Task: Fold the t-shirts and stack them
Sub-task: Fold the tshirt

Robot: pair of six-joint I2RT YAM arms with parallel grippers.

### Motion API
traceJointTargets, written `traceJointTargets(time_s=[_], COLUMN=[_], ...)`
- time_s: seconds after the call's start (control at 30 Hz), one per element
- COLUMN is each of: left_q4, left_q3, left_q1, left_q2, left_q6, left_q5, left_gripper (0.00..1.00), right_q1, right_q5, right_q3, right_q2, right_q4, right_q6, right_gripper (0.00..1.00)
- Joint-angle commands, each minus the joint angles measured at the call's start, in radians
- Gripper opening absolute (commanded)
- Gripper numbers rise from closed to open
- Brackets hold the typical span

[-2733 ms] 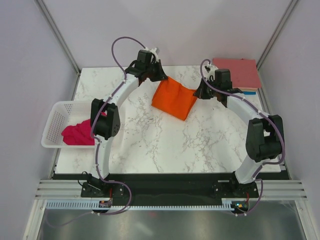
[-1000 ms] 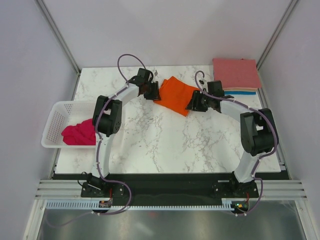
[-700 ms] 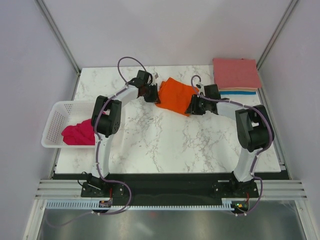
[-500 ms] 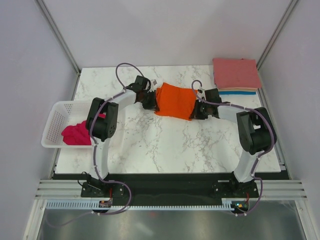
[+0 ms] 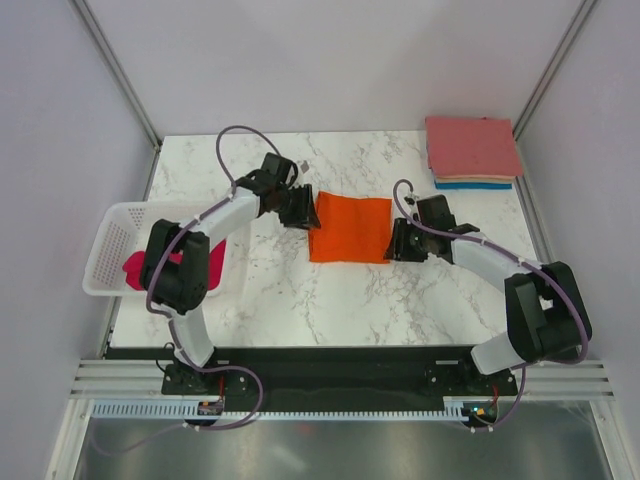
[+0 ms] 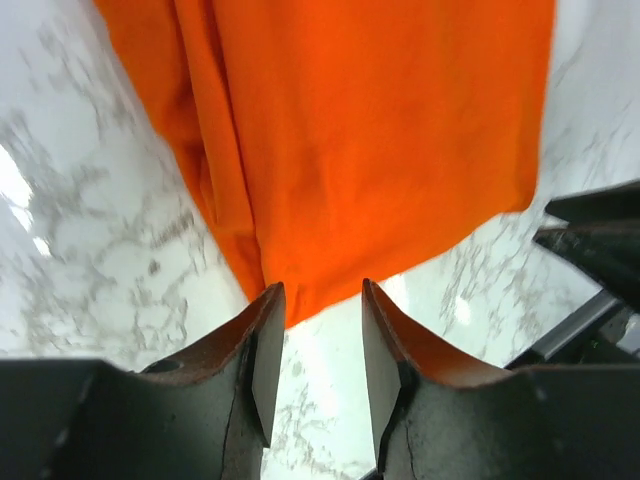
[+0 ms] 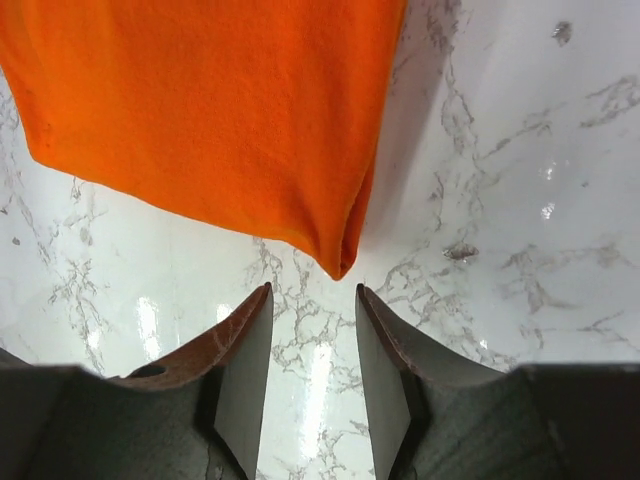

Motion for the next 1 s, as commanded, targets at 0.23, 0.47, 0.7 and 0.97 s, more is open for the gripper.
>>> traceJointTargets(time_s=[0.23,0.47,0.7,0.97], left_q4=[-0.044,-0.053,-0.074,-0.079], left_q3=[0.448,0.612,0.729,0.815], left_q1=[0.053,0.057,0.059,0.060], left_q2=[0.277,0.438,0.545,0.593], left_q6=[0.241,0.321,0.366,0.398], left_q5=[-0.022,0.038,0.019,0.056], left_gripper=[0.46,0.48,0.50,0.43], right_q1=[-0.100,-0.178,-0.201,-0.219], right_q5=[-0.073,-0.191,-0.241,-0.323], right_q3=[0.267,0.459,0.596,0.717], right_q2=[0.146,0.337,0.492,0.630], right_q4=[-0.022,-0.023,-0.021,0.008], right_q6=[-0.082,-0.188,-0.255,-0.288], right_gripper=[0.54,0.52,0.54,0.49])
